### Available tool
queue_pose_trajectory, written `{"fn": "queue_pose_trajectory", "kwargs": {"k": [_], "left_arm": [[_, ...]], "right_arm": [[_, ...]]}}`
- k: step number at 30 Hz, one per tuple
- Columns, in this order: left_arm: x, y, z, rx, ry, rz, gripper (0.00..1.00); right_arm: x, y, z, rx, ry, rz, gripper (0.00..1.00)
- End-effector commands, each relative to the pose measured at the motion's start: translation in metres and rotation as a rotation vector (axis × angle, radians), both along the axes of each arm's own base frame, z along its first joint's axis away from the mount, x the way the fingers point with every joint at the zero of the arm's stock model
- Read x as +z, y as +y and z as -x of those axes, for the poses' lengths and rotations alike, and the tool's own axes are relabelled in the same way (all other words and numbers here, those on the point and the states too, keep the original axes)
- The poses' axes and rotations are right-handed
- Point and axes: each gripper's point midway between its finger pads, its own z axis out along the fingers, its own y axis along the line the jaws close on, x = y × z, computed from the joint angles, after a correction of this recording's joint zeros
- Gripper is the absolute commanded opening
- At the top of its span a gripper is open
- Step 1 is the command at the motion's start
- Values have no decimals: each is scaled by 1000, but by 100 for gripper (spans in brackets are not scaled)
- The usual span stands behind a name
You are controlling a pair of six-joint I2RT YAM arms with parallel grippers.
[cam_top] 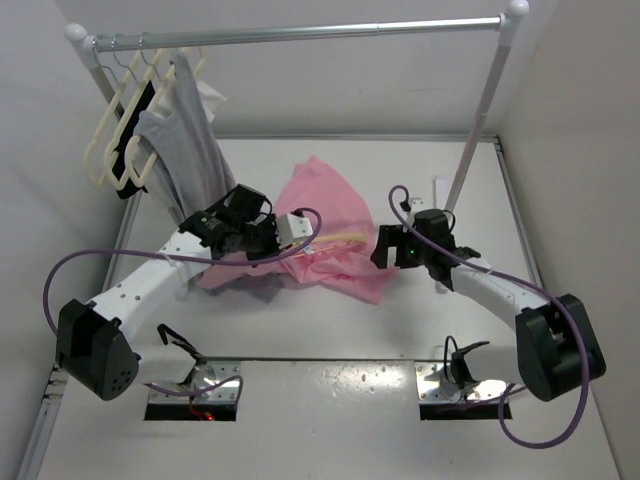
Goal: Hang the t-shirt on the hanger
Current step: Place tshirt on hanger
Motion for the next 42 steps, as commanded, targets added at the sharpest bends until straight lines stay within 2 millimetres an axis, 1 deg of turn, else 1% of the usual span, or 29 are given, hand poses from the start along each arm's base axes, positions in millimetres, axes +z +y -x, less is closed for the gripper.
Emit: {"fn": "queue_pose_trajectory", "kwargs": {"k": [1,4,5,8,10,11,12,13,15,16,18,19,21,23,24,26,27,28,29,30,32,35,36,37,38,39,40,41,42], "left_arm": [[20,-13,-1,8,-8,74,0],[23,-14,-5,39,-12,93,0],[19,-14,-3,48,2,93,0],[21,-15,-4,48,-5,98,0],[20,-13,-5,54,-9,92,0],[22,-14,-7,54,-17,96,0],[22,-14,-7,54,-17,96,0],[22,-14,-7,54,-17,96,0],[19,-13,-8,66,-16,94,0],[19,-13,-8,66,-16,94,0],[15,-12,-6,67,-7,89,0],[18,-9,-7,76,-15,93,0],[18,-8,-8,88,-14,91,0],[14,-7,-6,89,-6,86,0],[14,-7,-6,89,-6,86,0],[14,-6,-7,96,-10,79,0],[15,-7,-9,95,-18,84,0],[15,-7,-9,95,-18,84,0],[18,-5,-10,101,-30,83,0],[18,-2,-12,102,-36,79,0],[18,0,-13,111,-36,79,0],[26,7,-17,98,-43,83,0],[30,1,-13,73,-29,109,0],[33,3,-14,70,-31,116,0],[37,2,-13,62,-25,123,0],[38,-1,-8,34,-11,134,0],[39,-4,-7,12,-13,140,0],[41,-4,-2,-6,-7,147,0],[41,-9,4,-38,12,167,0]], "right_arm": [[31,37,-5,90,-75,-128,97],[35,51,1,104,-102,-130,97],[41,63,4,140,-114,-137,97],[42,80,6,197,-108,-113,97],[33,98,15,269,-84,-84,95],[36,106,13,289,-96,-77,95],[33,116,20,323,-90,-56,94],[27,125,20,349,-78,-42,91],[20,137,24,381,-73,-13,87],[15,141,21,377,-67,5,84],[8,141,19,353,-62,34,82],[10,147,16,356,-79,30,78],[-7,147,14,339,-51,48,72],[-13,151,7,323,-37,53,65],[-21,154,7,332,-9,62,62],[-26,157,11,324,24,40,29],[-28,153,9,295,34,25,9],[-25,149,7,253,25,13,0],[-22,140,1,181,11,7,0],[-27,128,6,148,11,24,0],[-14,107,2,65,-46,59,0],[-29,61,13,-79,2,165,0],[-36,48,23,-126,24,175,0],[-40,27,23,-201,28,202,0],[-51,10,35,-236,51,226,0],[-49,-6,37,-315,44,203,0],[-44,-7,36,-337,33,187,0],[-47,-20,38,-382,37,185,0],[-45,-23,37,-411,35,165,0]]}}
